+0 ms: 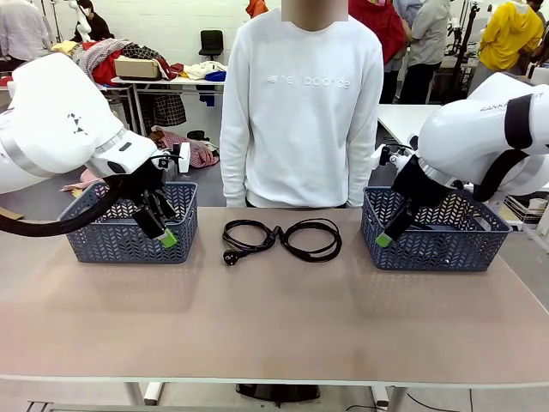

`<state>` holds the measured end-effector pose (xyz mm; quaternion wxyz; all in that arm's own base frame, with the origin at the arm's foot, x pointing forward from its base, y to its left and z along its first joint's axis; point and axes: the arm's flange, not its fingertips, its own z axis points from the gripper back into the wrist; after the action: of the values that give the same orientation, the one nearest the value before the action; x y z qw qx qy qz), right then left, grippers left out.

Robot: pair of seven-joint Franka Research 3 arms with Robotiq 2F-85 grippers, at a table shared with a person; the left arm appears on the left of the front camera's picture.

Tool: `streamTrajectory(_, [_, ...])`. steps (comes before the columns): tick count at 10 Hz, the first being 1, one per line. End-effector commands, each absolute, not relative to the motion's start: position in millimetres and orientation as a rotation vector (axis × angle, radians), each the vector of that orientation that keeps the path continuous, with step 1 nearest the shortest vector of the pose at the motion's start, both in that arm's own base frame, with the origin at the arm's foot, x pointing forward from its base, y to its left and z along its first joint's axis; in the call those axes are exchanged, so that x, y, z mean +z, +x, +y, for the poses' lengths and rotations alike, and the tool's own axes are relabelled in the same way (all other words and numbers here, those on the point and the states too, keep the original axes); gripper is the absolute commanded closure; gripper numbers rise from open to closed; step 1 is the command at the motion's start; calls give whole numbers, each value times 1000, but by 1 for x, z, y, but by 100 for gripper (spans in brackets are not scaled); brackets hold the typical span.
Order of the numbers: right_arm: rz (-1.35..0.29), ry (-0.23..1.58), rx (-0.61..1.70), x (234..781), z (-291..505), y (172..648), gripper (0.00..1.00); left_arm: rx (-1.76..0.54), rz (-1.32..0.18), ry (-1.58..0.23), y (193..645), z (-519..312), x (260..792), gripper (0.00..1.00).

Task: Organize the cables according to human instructions.
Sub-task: Pick up a bundle of cables and place it in the basket indicated by the human.

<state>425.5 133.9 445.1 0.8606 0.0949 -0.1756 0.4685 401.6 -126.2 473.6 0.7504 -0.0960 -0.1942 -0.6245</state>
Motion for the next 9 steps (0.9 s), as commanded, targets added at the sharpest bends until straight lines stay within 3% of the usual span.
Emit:
streamTrajectory(1, [-413, 210, 981, 439, 130, 415, 0, -1361, -428, -205, 402, -125, 474, 0])
streamTrajectory(9, [-373, 198, 982, 444, 133, 422, 0, -1361, -428, -205, 402, -125, 474, 0])
